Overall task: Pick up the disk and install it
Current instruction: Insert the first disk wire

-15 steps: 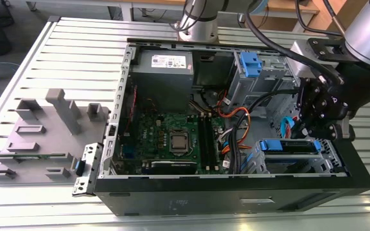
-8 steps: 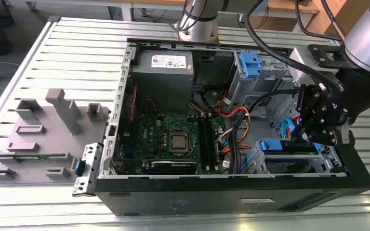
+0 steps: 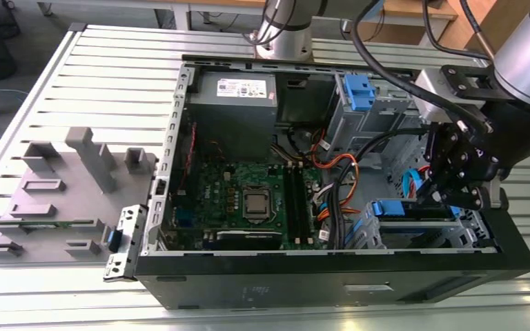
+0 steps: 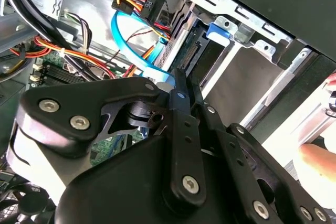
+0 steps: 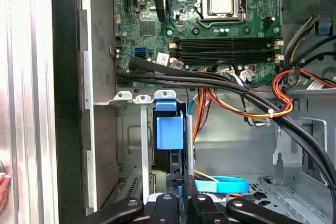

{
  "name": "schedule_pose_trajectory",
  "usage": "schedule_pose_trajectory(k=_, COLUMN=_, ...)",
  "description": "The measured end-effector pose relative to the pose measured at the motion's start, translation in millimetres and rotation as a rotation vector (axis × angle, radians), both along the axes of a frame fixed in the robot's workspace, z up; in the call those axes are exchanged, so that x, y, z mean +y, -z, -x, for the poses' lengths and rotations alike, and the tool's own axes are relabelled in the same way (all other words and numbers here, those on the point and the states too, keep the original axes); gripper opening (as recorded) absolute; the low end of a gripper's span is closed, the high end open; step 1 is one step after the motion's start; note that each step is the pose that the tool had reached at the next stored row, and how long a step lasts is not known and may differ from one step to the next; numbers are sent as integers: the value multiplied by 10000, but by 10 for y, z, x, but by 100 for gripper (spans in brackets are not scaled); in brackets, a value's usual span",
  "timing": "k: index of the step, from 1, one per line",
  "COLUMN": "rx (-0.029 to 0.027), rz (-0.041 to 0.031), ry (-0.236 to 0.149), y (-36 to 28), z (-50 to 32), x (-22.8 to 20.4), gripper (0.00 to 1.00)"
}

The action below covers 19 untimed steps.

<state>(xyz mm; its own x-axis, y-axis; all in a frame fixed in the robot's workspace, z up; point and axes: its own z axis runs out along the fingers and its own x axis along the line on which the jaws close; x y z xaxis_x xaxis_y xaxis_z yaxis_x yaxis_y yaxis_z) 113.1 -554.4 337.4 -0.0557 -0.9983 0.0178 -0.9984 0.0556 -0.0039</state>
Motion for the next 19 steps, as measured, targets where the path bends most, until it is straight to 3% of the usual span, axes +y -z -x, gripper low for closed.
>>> schedule_pose_trajectory(k=7, rx=2, rz=-1, ry=0, y=44, z=0, x=-4, gripper=16)
schedule_pose_trajectory(k=19, rx=2, rz=2, ry=0, y=63, z=0, x=-5, gripper=16)
